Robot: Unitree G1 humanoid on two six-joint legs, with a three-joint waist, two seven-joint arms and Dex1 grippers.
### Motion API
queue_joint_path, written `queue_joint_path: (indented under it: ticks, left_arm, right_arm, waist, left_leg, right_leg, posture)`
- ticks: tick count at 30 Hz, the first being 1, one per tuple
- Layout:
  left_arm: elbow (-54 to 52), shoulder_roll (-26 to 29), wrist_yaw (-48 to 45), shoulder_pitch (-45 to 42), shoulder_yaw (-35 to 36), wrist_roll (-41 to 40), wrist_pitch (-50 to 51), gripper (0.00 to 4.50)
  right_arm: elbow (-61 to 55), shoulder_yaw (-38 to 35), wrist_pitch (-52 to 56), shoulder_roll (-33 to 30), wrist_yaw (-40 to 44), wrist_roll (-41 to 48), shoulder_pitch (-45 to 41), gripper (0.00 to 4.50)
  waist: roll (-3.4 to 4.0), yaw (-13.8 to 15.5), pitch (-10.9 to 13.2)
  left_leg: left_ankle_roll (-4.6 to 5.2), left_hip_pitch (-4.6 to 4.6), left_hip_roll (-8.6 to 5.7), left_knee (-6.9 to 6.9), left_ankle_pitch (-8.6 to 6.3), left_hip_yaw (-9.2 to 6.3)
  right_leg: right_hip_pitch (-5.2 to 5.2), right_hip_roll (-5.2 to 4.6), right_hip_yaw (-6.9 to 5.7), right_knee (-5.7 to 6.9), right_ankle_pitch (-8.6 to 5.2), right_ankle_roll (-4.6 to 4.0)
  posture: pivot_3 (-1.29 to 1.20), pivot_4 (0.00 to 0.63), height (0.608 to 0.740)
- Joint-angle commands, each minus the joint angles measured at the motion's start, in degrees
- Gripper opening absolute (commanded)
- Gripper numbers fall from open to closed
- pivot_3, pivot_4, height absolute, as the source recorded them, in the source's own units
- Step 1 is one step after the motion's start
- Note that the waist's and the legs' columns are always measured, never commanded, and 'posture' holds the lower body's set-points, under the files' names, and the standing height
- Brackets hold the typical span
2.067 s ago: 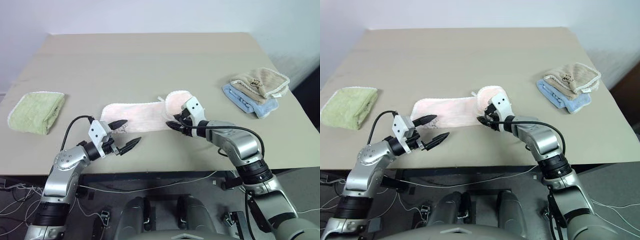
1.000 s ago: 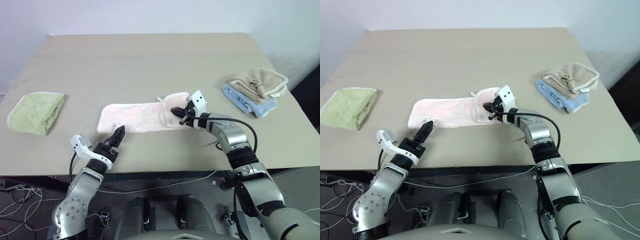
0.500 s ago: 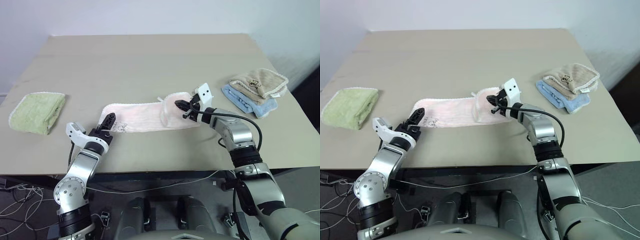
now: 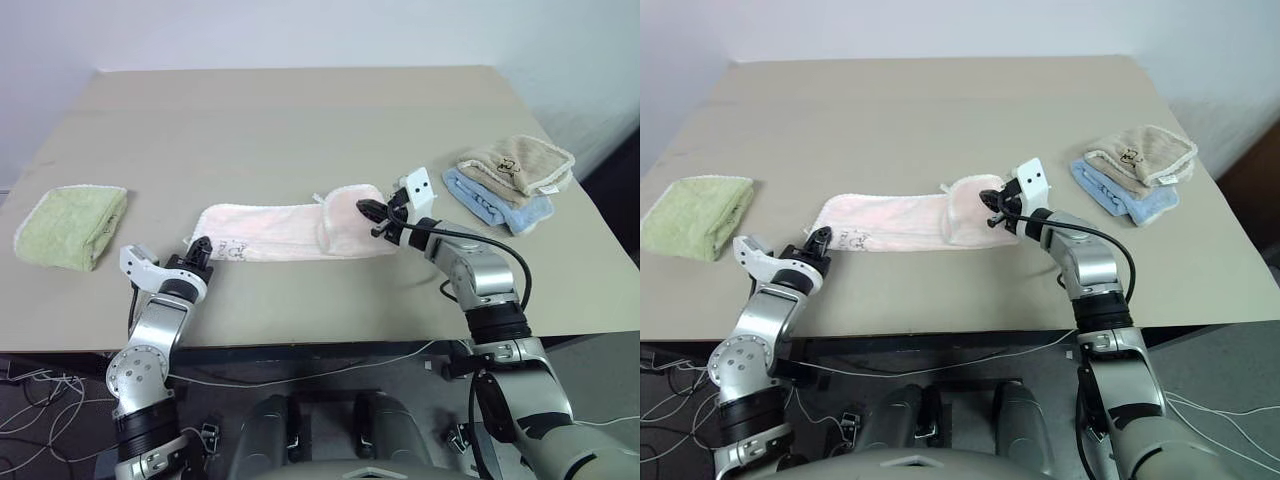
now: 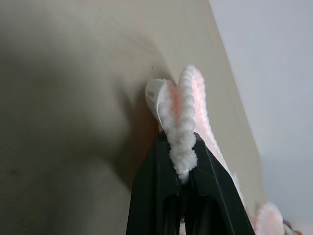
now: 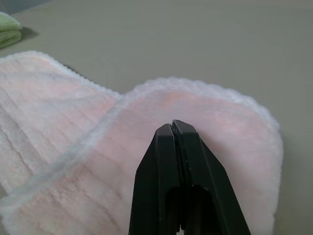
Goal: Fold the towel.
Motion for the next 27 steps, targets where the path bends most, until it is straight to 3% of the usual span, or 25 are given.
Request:
queue_joint_path:
  ticks: [1, 5, 8, 11, 16, 22, 27]
  left_arm:
    - [-0.11, 3.57, -2.58, -1.64, 4.26, 0.21, -2.31, 0.04]
    - [0.95, 9.41, -6.21, -4.55, 7.58, -0.35, -2.67, 0.04]
    - [-0.10, 14.79, -11.41, -8.20, 6.17, 0.91, -1.11, 0.04]
    - [-2.24, 17.42, -18.18, -12.41, -0.53, 3.93, 0.72, 0.04]
    - [-5.26, 16.08, -25.02, -17.40, -11.00, 8.65, 2.45, 0.04]
    - [-4.39, 14.76, -33.91, -20.87, -34.11, 28.23, 1.76, 0.04]
    - [0.48, 14.81, -38.22, -21.03, -42.28, 38.18, 2.15, 0.04]
  right_arm:
    - [-2.69, -1.84, -0.48, -0.49, -0.57, 1.06, -0.35, 0.00]
    - [-2.41, -2.51, -0.81, -0.84, -1.02, 1.11, -0.41, 0.00]
    - [-1.76, -3.42, -1.13, -0.96, -1.90, 1.18, -0.55, 0.00]
    - [-1.22, -4.16, -1.41, -0.91, -3.06, 1.00, -0.44, 0.00]
    - [-0.81, -4.87, -1.57, -1.01, -4.03, 0.84, 0.11, 0.00]
    - [-1.96, -5.78, -1.34, -1.03, -5.45, 0.96, 1.39, 0.00]
    - [-4.12, -6.32, -0.64, -1.39, -6.32, 1.26, 2.61, 0.00]
  waist:
    - [-0.01, -0.02, 0.01]
    - [-0.09, 0.01, 0.06]
    - [-0.12, 0.25, 0.08]
    - [-0.12, 0.44, 0.08]
    - [-0.12, 0.15, 0.09]
    - [-0.08, 0.03, 0.11]
    - [-0.06, -0.01, 0.12]
  left_leg:
    - [0.00, -0.02, 0.00, 0.00, 0.00, 0.00]
    - [-0.05, -0.09, 0.00, 0.00, 0.02, 0.00]
    - [-0.22, -0.12, -0.02, -0.01, 0.10, -0.01]
    - [-0.42, -0.14, -0.09, -0.01, 0.06, 0.00]
    - [-0.40, -0.15, -0.16, -0.01, 0.06, 0.02]
    - [-0.37, -0.11, -0.09, -0.14, 0.22, 0.06]
    - [-0.38, -0.10, -0.02, -0.15, 0.23, 0.06]
  right_leg:
    - [-0.02, 0.00, 0.00, 0.00, 0.00, 0.00]
    - [-0.07, -0.01, -0.02, -0.01, 0.00, 0.00]
    - [-0.08, -0.04, -0.05, -0.03, 0.00, 0.00]
    - [-0.06, -0.08, -0.05, -0.05, 0.00, 0.00]
    - [0.03, -0.10, -0.05, -0.18, 0.02, 0.03]
    - [0.00, 0.07, -0.04, -0.20, 0.01, 0.05]
    - [-0.03, 0.12, -0.03, -0.20, 0.01, 0.05]
  posture:
    - [0.00, 0.150, 0.740]
    - [0.00, 0.150, 0.740]
    - [0.00, 0.150, 0.740]
    - [0.00, 0.150, 0.740]
    - [0.00, 0.150, 0.740]
    - [0.00, 0.150, 0.740]
    - [0.00, 0.150, 0.740]
